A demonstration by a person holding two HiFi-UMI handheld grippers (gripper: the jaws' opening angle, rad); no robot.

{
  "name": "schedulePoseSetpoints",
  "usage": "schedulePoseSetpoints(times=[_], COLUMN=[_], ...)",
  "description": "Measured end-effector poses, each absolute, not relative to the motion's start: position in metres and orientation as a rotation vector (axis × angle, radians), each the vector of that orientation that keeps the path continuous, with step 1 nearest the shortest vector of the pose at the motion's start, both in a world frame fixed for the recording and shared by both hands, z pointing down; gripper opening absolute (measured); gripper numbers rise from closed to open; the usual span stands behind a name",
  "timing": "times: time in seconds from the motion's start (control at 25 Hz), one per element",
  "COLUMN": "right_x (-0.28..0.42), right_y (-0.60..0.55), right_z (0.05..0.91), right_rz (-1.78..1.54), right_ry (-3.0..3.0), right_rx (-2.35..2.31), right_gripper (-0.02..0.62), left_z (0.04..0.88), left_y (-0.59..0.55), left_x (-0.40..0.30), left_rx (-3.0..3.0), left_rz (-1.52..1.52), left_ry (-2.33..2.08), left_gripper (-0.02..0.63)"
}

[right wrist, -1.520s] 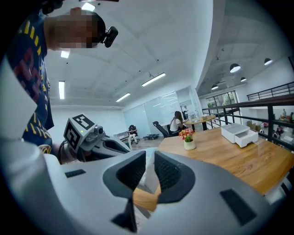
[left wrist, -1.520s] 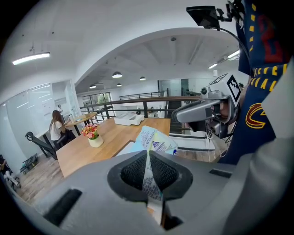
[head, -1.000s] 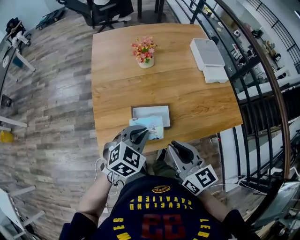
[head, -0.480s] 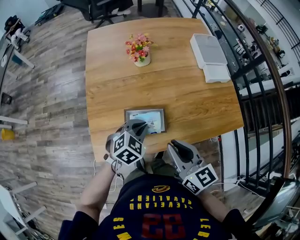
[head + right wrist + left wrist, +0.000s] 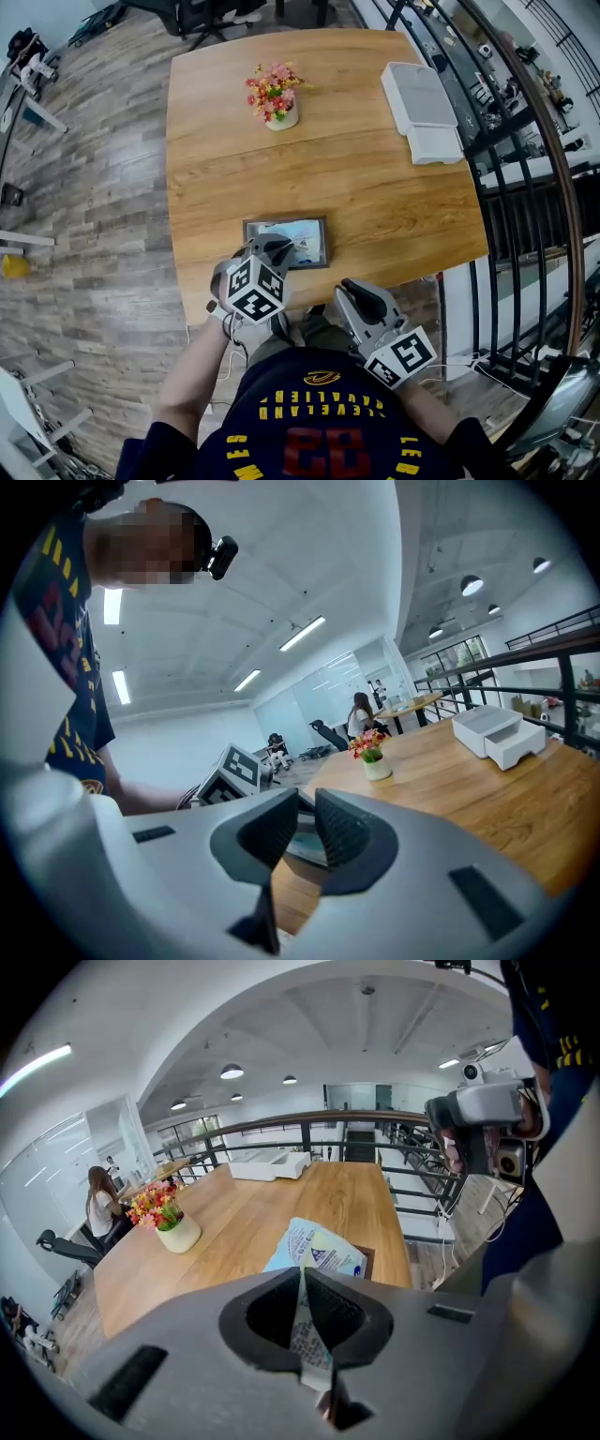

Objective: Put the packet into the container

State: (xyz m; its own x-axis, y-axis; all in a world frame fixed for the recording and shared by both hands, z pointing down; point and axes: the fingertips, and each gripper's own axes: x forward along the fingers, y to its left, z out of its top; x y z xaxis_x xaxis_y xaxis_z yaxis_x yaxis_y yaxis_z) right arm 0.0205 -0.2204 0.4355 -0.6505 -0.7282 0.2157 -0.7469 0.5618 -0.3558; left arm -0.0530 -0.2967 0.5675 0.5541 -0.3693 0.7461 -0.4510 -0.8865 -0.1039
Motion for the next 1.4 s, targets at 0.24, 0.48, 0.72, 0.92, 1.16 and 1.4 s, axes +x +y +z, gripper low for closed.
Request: schedulePoseSetpoints(times=[0.24, 0.48, 0.72, 0.92, 1.16, 1.4], right_x=[0.024, 0.027, 0.027, 0.027, 0.026, 0.025], right_y=[-0.223, -0.224, -0.226, -0.228, -0.231, -0.231], right_z=[0.436, 0.438, 0.440, 0.440, 0.438, 0.436], right_rz=[0.661, 0.663, 0.670, 0.671, 0.674, 0.670], right_ry=[-2.728, -2.713, -2.706, -2.708, -2.714, -2.717], right_rx=[1.298, 1.311, 1.315, 1.322, 1.318, 1.322], right_gripper=[0.063, 0.063, 0.063, 0.063, 0.063, 0.063], left_z=[0.590, 0.608, 0.622, 0.627, 0.626, 0.604], left_y=[-0.300, -0.302, -0.300, -0.302, -0.301, -0.300], left_x=[-0.054, -0.056, -0.055, -0.057, -0.054, -0.053], left_rx=[2.632, 2.614, 2.610, 2.594, 2.565, 2.602], left_rz=[1.246, 1.271, 1.315, 1.325, 1.275, 1.203], left_ry=[-0.698, -0.690, -0.666, -0.672, -0.654, -0.714], left_gripper=[0.020, 0.020, 0.020, 0.025, 0.091, 0.160])
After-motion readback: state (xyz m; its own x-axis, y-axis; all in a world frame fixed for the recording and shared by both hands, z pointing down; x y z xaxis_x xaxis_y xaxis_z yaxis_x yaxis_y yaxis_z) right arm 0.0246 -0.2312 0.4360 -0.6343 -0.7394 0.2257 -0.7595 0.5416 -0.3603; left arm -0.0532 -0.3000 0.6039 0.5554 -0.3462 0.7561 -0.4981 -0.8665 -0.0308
